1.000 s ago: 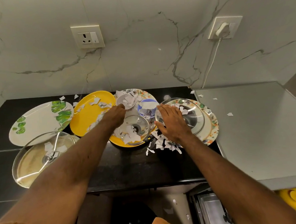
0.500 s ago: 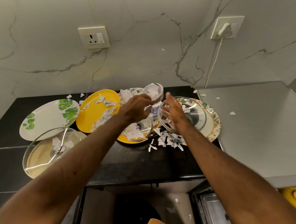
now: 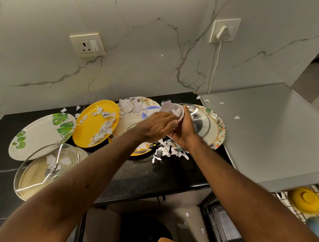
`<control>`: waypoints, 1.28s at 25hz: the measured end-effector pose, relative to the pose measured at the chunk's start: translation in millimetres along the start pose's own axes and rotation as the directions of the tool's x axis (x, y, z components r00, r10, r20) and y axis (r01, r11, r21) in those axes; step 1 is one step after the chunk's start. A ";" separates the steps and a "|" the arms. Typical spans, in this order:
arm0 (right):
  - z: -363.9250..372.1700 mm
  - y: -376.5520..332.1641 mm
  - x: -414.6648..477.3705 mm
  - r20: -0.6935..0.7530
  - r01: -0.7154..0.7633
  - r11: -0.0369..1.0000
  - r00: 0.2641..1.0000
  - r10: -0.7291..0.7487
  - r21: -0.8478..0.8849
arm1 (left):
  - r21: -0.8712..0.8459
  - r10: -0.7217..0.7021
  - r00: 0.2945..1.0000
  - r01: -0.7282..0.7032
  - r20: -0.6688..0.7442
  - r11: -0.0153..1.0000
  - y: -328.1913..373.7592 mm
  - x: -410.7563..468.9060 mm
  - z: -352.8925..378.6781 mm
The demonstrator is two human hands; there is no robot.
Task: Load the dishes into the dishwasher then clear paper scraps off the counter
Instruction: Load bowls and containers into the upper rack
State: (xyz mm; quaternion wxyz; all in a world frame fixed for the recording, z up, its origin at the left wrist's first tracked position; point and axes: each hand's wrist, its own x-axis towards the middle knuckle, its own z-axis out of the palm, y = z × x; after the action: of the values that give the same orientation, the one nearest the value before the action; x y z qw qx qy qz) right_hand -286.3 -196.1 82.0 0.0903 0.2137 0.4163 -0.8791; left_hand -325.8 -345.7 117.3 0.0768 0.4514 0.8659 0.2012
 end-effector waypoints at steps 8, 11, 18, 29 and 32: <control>-16.3 -6.2 -1.4 -0.215 -0.074 0.993 0.975 0.053 -0.092 | 0.409 -0.280 0.943 0.330 -0.178 0.851 -27.1 1.4 -12.5; -19.5 -9.8 -1.2 -0.243 -0.084 0.989 0.969 0.053 -0.118 | 0.247 -0.484 0.849 0.525 -0.211 0.814 -20.5 11.8 -16.1; -19.4 -13.9 -5.7 -0.224 -0.077 0.988 0.974 0.046 -0.132 | -0.026 -0.064 0.978 0.071 0.197 0.997 9.8 17.1 -2.1; -82.9 -40.9 -33.6 -0.317 0.296 0.954 0.902 -0.292 -0.035 | 0.056 -0.048 0.999 0.049 -0.009 0.997 75.9 82.2 20.0; -135.2 -50.1 -62.2 -0.328 0.482 0.863 0.799 -0.504 -0.154 | -0.256 -0.126 0.990 0.108 -0.058 0.961 125.4 118.5 34.0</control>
State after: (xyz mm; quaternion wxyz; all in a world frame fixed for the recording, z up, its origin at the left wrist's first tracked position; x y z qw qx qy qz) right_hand -207.1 -61.3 68.8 -0.2121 0.2513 0.4940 -0.8049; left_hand -289.7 -175.8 144.5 0.1134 0.3783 0.8607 0.3212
